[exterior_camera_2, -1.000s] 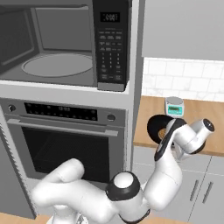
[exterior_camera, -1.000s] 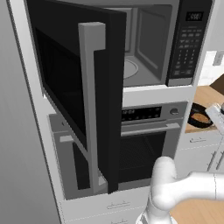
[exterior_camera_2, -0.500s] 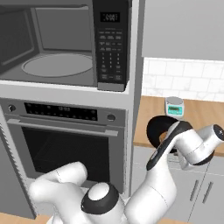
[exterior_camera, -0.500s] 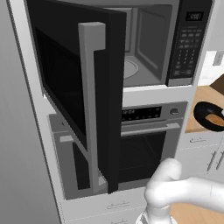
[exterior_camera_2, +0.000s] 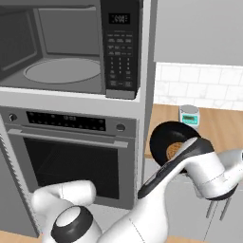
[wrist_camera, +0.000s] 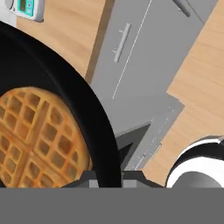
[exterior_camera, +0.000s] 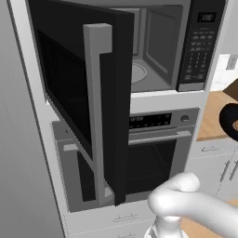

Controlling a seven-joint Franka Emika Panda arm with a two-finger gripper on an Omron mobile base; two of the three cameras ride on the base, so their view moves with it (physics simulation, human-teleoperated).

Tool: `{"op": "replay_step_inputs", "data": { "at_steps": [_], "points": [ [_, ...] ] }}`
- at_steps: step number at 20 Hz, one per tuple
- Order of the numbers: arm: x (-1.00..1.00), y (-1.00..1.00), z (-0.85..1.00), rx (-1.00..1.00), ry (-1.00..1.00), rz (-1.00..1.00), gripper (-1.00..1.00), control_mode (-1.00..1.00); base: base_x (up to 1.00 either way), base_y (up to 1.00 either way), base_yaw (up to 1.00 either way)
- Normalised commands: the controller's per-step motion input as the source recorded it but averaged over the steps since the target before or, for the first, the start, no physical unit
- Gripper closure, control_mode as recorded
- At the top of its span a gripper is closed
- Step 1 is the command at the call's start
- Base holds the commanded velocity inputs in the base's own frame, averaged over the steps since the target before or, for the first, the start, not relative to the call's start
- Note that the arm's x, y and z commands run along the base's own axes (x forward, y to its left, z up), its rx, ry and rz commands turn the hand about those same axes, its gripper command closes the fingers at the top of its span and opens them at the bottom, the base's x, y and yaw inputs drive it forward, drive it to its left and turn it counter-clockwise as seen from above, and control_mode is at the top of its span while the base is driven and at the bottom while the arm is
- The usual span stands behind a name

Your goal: Open the microwave, place the bowl with waffle inside the microwave, then close the microwave door and turn it on.

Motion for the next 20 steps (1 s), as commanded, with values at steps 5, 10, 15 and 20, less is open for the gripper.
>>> {"op": "replay_step_inputs", "data": {
  "at_steps": [5, 10, 15, 20],
  "points": [
    [-1.0, 0.56, 0.74, 0.0, -0.22, 0.05, 1.0, -1.0, 0.0, 0.0, 0.0],
    [-0.88, 0.93, 0.8, 0.0, -0.06, 0.04, 1.0, -1.0, 0.0, 0.0, 0.0],
    [-0.29, 1.0, 0.93, -0.07, 0.04, 0.05, 1.0, -1.0, 0.0, 0.0, 0.0],
    [0.0, 1.0, 0.67, -0.08, 0.0, 0.01, 1.0, -1.0, 0.0, 0.0, 0.0]
  ]
}}
